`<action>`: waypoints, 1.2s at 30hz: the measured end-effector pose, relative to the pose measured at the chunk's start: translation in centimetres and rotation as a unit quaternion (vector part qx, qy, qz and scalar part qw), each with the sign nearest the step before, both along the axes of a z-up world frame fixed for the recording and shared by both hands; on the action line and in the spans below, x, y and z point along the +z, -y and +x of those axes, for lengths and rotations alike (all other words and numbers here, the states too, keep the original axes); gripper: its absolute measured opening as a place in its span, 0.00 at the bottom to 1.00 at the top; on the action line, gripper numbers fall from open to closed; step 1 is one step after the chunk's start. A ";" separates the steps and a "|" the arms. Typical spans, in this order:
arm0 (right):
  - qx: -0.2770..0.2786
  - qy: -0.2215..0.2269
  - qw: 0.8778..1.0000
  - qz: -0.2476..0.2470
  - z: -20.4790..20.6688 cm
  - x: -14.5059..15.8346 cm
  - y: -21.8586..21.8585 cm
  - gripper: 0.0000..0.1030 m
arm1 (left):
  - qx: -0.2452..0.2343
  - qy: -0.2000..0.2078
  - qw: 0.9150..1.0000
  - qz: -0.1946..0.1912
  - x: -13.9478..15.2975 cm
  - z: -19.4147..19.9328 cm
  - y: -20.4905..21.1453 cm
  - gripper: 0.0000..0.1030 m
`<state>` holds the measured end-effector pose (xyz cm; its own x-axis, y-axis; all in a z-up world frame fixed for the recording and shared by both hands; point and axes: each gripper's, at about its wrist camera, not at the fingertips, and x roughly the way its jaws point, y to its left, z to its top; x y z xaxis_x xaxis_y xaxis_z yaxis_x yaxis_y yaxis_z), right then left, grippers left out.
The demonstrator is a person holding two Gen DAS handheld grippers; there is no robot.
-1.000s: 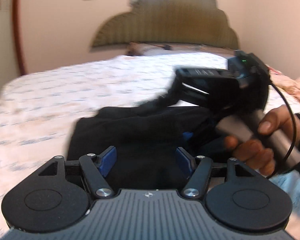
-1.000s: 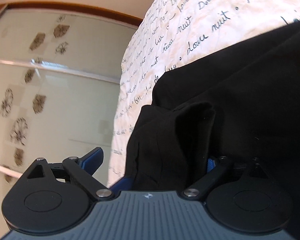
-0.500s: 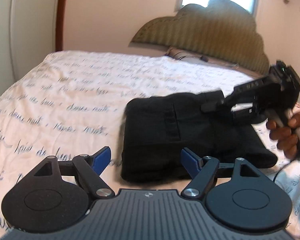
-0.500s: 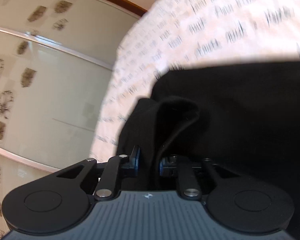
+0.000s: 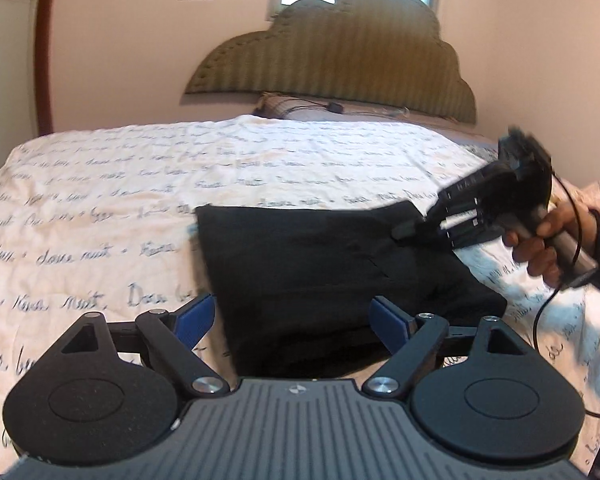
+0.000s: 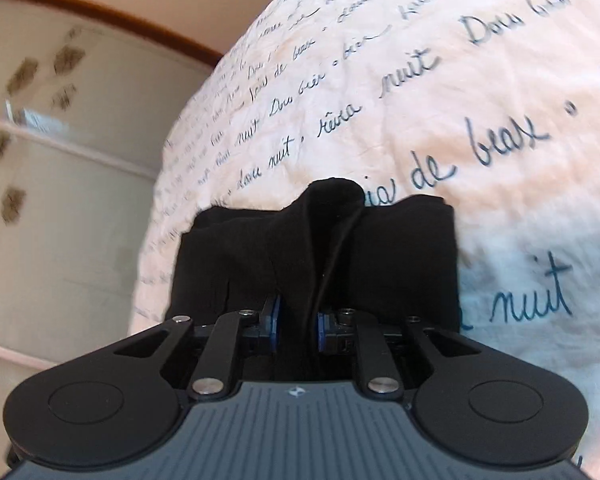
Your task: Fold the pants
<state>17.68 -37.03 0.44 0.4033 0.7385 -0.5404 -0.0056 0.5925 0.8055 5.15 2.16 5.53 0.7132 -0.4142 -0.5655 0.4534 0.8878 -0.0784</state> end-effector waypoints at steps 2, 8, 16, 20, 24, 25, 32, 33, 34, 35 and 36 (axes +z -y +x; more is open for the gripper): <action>0.009 0.025 1.000 0.000 -0.4 1.7 -0.1 0.16 | -0.016 0.009 1.000 0.015 -0.3 0.3 1.1 0.84; -0.004 0.017 1.000 -0.027 -0.3 1.0 2.0 0.16 | -0.022 -0.003 0.998 0.059 -4.7 1.0 3.5 0.97; -0.036 0.023 0.999 0.028 -2.3 1.3 3.0 0.17 | -0.028 0.087 0.992 0.087 -2.0 -1.2 3.6 0.94; -0.028 0.021 0.999 0.003 -3.0 1.9 2.4 0.42 | 0.003 0.081 0.993 0.084 -2.0 -0.4 2.1 0.95; -0.037 0.009 0.999 -0.004 -3.5 1.0 2.9 0.74 | 0.023 0.034 0.997 0.071 -3.5 0.2 1.0 0.93; -0.036 0.003 0.999 -0.004 -3.5 0.8 2.9 0.74 | 0.020 0.030 0.997 0.068 -3.7 0.1 0.8 0.93; 0.005 -0.011 1.000 -0.010 -3.3 1.0 0.5 0.74 | 0.008 0.027 0.998 0.064 -4.5 0.4 1.4 0.94; 0.006 -0.016 1.000 -0.016 -3.2 0.8 0.3 0.74 | 0.008 0.023 0.998 0.063 -4.6 0.5 1.5 0.94; 0.005 -0.019 1.000 -0.015 -3.2 0.6 0.3 0.73 | 0.009 0.020 0.998 0.064 -4.7 0.6 1.5 0.94; 0.004 -0.020 1.000 -0.013 -3.2 0.5 0.5 0.72 | 0.011 0.015 0.998 0.063 -4.8 0.6 1.4 0.94; 0.004 -0.019 1.000 -0.012 -3.3 0.6 0.7 0.72 | 0.014 0.010 0.998 0.060 -4.8 0.7 1.3 0.94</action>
<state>14.40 -37.72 1.01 0.3764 0.7282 -0.5727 0.0202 0.6116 0.7909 5.88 0.85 0.72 0.7345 -0.3241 -0.5962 0.4292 0.9024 0.0382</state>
